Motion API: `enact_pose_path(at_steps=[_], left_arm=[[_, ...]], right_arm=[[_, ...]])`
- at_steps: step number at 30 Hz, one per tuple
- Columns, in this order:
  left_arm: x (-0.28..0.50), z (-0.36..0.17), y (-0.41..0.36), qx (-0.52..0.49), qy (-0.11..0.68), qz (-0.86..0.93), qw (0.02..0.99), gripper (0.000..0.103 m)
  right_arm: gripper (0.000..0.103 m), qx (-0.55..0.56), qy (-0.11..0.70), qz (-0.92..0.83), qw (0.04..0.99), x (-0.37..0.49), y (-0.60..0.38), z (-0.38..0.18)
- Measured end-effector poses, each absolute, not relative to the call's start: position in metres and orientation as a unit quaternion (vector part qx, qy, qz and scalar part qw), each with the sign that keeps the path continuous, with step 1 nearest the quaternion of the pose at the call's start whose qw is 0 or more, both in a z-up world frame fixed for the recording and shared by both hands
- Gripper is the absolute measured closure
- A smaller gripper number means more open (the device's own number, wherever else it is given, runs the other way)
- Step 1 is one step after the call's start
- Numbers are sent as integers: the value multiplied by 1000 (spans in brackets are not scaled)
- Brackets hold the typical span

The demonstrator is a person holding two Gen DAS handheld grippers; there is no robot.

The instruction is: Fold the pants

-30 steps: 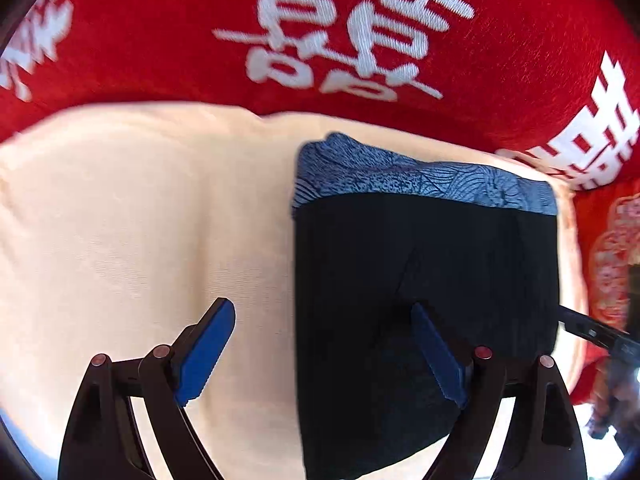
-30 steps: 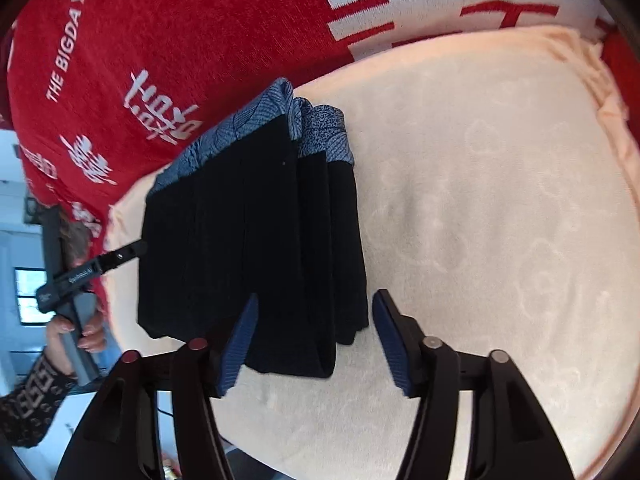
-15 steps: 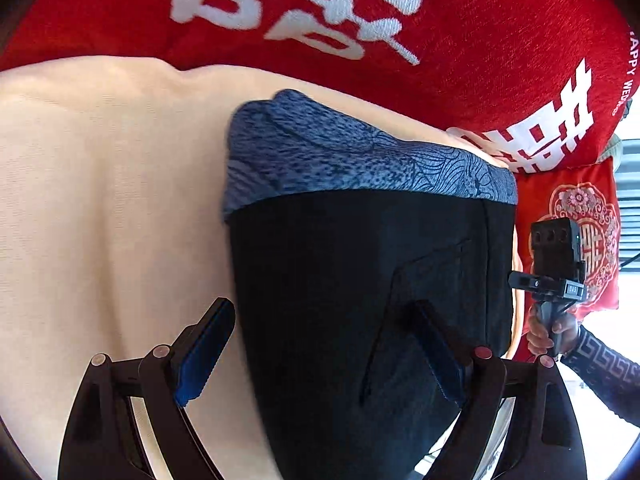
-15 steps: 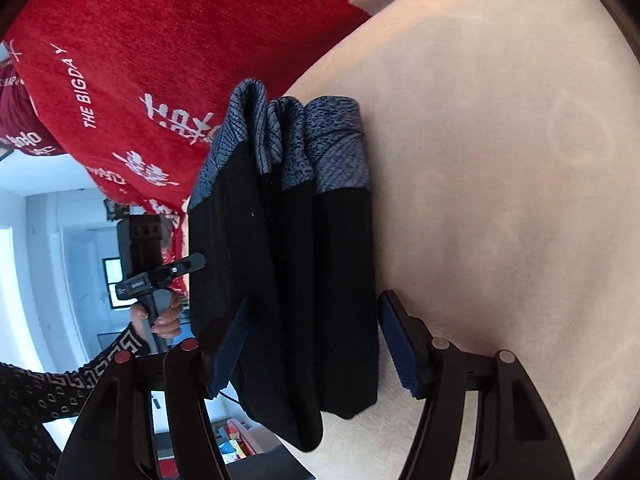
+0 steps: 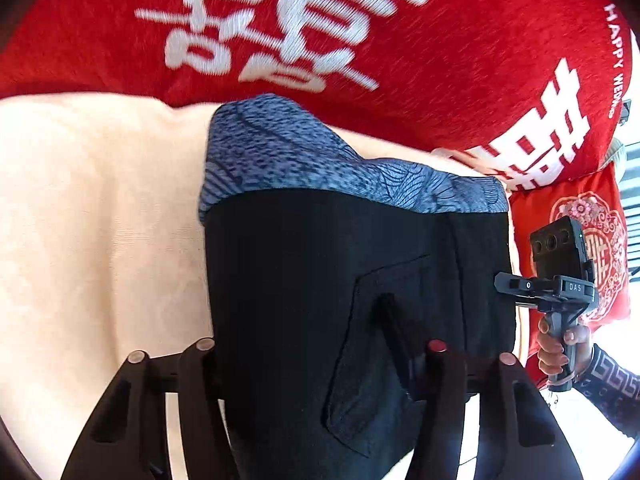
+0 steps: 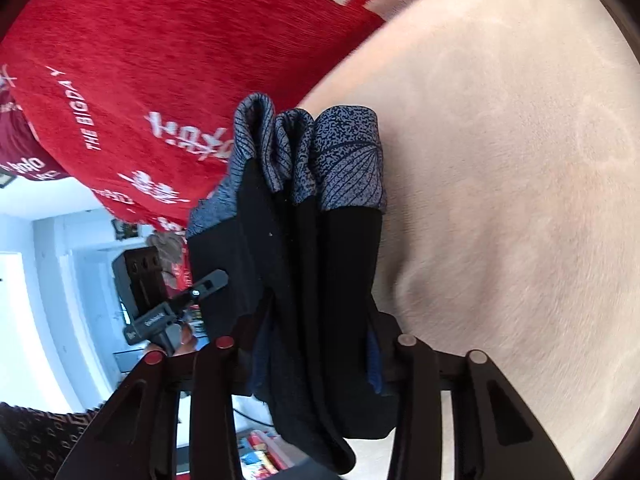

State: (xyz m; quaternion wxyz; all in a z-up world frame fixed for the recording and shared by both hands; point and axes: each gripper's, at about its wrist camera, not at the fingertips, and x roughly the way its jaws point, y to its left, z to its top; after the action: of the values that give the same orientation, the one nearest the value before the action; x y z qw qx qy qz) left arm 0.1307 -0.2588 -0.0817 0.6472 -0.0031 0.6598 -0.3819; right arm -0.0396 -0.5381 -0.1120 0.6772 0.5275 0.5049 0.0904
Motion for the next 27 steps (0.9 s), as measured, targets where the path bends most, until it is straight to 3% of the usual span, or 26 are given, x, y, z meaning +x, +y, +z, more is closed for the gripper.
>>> enact_pose_path(at_steps=[10, 17, 20, 22, 27], left_arm=[[79, -27, -221, 11, 653, -362, 665, 45], [50, -44, -193, 11, 665, -355, 657, 44], [48, -72, -180, 33, 672, -343, 655, 40], [49, -88, -167, 30, 676, -323, 661, 18], [45, -71, -152, 48, 657, -287, 695, 16]], right_arm=[[61, 532, 506, 128, 667, -78, -500, -69], [61, 532, 511, 119, 665, -106, -463, -75], [58, 525, 520, 98, 667, -121, -448, -91], [51, 496, 550, 61, 669, -131, -440, -99], [49, 446, 567, -23, 692, -146, -437, -75]])
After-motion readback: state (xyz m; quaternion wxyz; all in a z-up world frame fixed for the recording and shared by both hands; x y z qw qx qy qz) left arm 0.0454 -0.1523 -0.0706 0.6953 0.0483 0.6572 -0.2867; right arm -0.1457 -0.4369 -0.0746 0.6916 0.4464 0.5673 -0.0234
